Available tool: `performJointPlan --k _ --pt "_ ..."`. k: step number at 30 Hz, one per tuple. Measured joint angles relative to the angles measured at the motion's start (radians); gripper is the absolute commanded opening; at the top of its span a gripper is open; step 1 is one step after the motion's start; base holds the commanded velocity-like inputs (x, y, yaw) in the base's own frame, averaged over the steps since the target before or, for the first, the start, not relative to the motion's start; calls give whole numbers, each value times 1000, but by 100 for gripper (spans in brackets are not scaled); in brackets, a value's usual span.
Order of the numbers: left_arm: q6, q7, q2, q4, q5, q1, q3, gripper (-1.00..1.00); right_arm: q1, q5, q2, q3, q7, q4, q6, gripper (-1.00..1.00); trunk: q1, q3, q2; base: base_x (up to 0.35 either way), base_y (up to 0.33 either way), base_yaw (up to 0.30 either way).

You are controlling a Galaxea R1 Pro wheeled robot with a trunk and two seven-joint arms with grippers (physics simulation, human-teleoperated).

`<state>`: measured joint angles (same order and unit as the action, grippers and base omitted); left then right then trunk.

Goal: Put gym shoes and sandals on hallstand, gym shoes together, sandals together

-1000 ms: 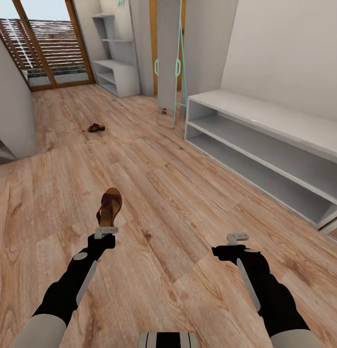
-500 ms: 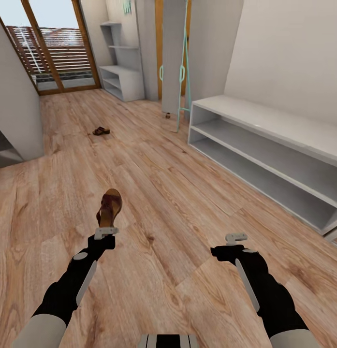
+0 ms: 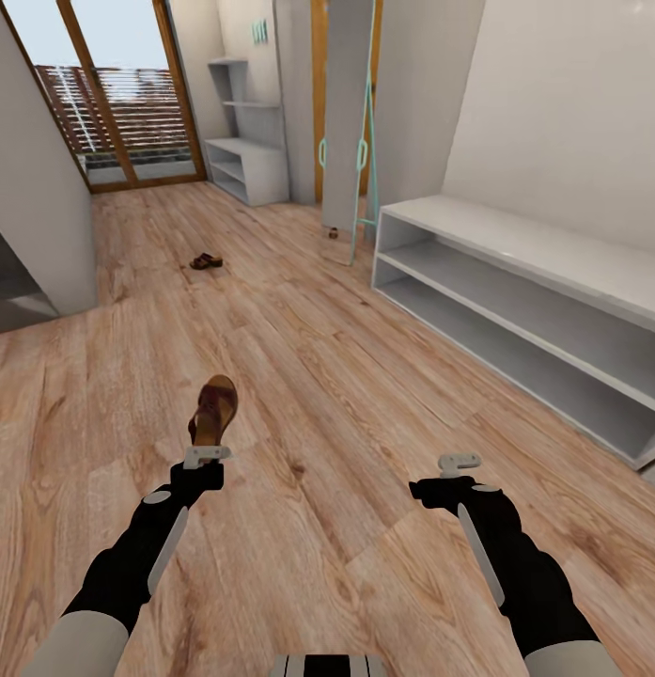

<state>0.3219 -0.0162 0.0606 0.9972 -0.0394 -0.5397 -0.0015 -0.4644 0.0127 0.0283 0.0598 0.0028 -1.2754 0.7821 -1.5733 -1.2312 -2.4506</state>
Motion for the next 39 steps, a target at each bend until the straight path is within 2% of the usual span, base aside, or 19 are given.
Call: performJointPlan --k 16,31,39 --pt "2 0 -2 1 1 0 -1 -100 0 0 0 0 0 0 0 100 0 26 0 0 0 69" --pt "2 0 -3 3 3 0 0 -100 0 0 0 0 0 0 0 100 57 97 105 0 0 60" --pt "2 0 -1 3 3 0 0 -100 0 0 0 0 0 0 0 100 57 100 105 0 0 4"
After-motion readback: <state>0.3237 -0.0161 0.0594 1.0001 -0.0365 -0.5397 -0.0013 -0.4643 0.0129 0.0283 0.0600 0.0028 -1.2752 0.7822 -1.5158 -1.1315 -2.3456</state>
